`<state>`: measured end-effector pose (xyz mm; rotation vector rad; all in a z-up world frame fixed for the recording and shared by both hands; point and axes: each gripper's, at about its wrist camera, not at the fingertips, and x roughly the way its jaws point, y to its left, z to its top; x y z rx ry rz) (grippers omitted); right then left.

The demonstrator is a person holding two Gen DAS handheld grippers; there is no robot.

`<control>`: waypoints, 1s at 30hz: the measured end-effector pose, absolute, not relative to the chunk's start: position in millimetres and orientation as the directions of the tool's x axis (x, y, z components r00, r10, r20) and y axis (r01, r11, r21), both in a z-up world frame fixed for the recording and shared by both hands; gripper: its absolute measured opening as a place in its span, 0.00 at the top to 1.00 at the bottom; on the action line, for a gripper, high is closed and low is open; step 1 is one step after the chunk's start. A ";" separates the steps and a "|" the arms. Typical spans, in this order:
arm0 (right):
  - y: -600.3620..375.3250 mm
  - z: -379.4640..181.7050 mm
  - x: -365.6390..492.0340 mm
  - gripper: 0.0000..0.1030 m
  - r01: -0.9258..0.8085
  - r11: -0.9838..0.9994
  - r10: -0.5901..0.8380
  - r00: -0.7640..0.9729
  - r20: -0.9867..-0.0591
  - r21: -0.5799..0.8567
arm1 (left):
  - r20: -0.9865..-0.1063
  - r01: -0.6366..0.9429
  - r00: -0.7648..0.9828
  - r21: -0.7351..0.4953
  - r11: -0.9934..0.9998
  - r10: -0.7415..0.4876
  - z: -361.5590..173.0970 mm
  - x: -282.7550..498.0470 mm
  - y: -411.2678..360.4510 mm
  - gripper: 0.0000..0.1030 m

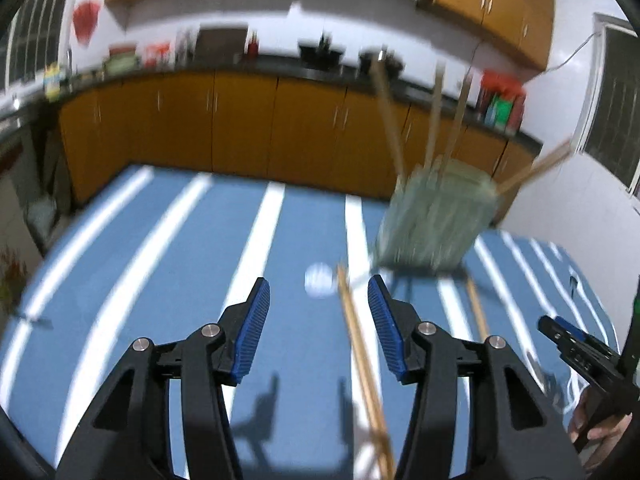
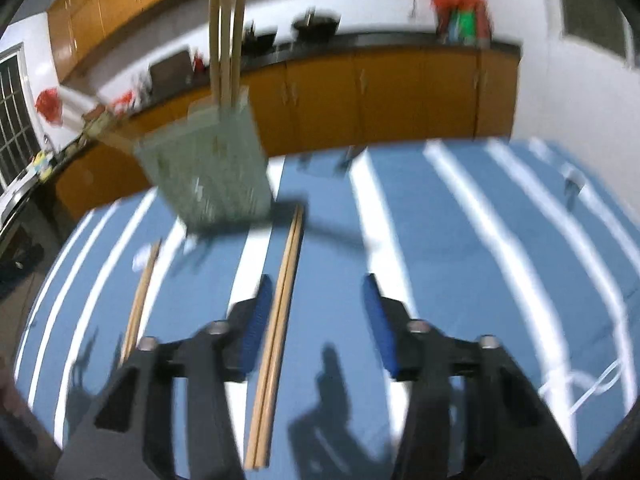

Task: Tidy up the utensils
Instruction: 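Grasp a wooden chopstick with the left tool while the right tool grasps another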

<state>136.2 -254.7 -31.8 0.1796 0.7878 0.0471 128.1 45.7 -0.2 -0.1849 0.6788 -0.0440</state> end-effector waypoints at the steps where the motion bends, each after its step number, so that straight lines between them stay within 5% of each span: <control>1: -251.1 -42.2 137.4 0.72 0.014 0.981 0.132 0.675 -0.726 0.191 | -0.643 -0.017 0.758 -0.186 0.982 -0.109 -10.6 128.1 43.9 0.50; 8: -228.9 -67.0 137.9 0.76 -0.016 0.978 0.174 0.602 -0.779 0.206 | -0.712 0.027 0.690 -0.151 0.988 -0.127 -48.9 125.5 25.6 0.51; 15: -220.8 -72.6 141.6 0.92 -0.024 0.992 0.114 0.582 -0.805 0.123 | -0.746 0.061 0.646 -0.164 0.985 -0.164 -67.1 122.3 15.1 0.58; 30: -244.4 -74.0 143.2 0.92 0.060 0.995 0.030 0.598 -0.801 0.083 | -0.779 0.111 0.590 -0.180 0.977 -0.210 -80.4 119.3 -1.6 0.79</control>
